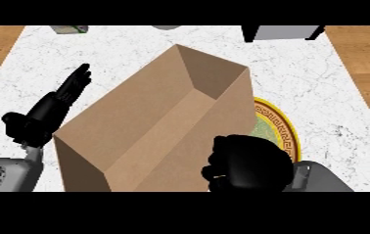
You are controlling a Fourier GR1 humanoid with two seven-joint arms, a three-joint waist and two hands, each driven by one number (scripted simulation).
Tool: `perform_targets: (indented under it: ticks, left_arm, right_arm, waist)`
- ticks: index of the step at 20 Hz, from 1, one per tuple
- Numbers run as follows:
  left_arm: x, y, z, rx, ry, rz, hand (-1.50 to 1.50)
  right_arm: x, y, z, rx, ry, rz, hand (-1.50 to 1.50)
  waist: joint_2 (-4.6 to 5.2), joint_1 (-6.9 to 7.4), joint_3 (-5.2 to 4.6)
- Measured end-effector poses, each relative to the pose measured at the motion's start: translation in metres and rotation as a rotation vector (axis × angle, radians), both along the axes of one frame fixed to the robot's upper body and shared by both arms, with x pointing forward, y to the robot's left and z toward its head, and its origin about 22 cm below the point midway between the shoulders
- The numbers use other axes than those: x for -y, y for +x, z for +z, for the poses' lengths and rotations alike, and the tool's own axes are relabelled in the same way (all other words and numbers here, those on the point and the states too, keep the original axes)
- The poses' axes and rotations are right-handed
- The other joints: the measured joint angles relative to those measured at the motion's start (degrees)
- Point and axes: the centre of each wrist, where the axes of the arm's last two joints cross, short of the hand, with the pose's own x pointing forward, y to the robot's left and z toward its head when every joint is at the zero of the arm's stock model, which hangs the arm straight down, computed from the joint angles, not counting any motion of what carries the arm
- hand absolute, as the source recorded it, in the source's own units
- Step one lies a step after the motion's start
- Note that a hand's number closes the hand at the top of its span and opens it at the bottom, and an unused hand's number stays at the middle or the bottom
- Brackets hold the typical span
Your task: Pick the squash from the plate and place it in the cardboard box
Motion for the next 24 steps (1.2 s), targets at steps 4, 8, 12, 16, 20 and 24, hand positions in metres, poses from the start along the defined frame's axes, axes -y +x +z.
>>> perform_targets:
  ticks: [4, 8, 12, 16, 20, 24]
  left_arm:
    - [0.030, 0.000, -0.009, -0.004, -0.039, -0.031, 0.00]
    - [0.057, 0.001, -0.012, -0.006, -0.048, -0.054, 0.00]
    - [0.071, 0.004, -0.012, -0.002, -0.044, -0.075, 0.00]
    - [0.083, 0.000, -0.012, -0.004, -0.044, -0.082, 0.00]
    - [0.092, 0.006, -0.017, -0.002, -0.041, -0.089, 0.00]
    - [0.093, 0.008, -0.017, -0.008, -0.041, -0.091, 0.00]
  right_arm:
    - [0.053, 0.014, 0.033, -0.079, 0.103, 0.057, 1.50]
    - [0.111, 0.032, 0.067, -0.133, 0.175, -0.001, 1.50]
    - [0.132, 0.055, 0.100, -0.153, 0.227, -0.071, 1.50]
    - [0.126, 0.067, 0.121, -0.183, 0.248, -0.088, 1.50]
    - [0.102, 0.081, 0.133, -0.221, 0.245, -0.075, 1.50]
    - [0.077, 0.089, 0.144, -0.263, 0.239, -0.061, 1.50]
  waist:
    - [-0.15, -0.29, -0.06]
    - [-0.34, 0.71, -0.12]
    - [-0.40, 2.04, -0.14]
    - [-0.45, 2.62, -0.19]
    - [-0.41, 2.82, -0.22]
    - [-0.44, 2.80, -0.25]
